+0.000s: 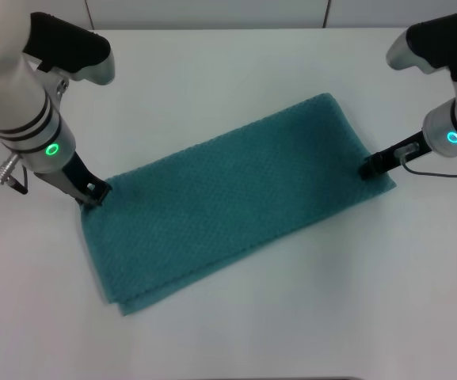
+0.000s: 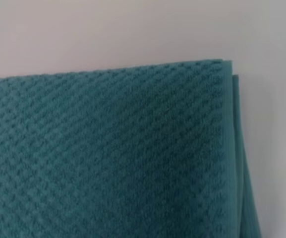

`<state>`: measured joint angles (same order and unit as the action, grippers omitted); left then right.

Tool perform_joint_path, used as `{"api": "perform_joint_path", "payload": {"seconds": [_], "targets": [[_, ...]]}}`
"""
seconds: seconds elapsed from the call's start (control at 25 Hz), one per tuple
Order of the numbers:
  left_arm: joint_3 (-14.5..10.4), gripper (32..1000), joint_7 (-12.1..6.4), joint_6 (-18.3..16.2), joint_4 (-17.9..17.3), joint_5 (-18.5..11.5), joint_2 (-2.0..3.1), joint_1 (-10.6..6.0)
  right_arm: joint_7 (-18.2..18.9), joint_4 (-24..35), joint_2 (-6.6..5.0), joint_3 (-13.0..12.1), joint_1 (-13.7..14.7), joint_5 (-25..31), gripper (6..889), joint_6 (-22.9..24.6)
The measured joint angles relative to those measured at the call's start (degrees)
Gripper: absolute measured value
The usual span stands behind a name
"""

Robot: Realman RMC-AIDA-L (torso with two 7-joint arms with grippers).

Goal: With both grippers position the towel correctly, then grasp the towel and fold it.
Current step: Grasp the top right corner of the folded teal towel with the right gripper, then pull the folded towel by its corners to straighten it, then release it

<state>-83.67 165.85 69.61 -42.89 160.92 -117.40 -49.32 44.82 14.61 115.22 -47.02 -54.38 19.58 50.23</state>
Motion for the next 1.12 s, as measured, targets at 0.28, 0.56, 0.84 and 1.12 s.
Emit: {"api": "perform_joint_path", "payload": {"seconds": [0.28,0.56,0.84,1.12], "targets": [[0.3,131,0.0,-0.1,0.0,0.3,0.15,0.01,0.2,0.4,-0.04,0.1,0.1,0.2,186,2.1],[0.5,137,0.0,-0.2,-1.8,0.5,0.37,-0.26,1.5,0.5,-0.08,0.7,0.2,0.4,175,4.6],[0.6,143,0.01,-0.6,-2.3,0.5,0.41,-0.46,2.5,0.5,-0.08,0.7,0.4,0.6,156,7.0],[0.7,148,0.23,-0.8,-2.8,0.5,0.54,-0.81,4.2,0.7,-0.08,0.8,0.9,0.6,150,9.5]]}}
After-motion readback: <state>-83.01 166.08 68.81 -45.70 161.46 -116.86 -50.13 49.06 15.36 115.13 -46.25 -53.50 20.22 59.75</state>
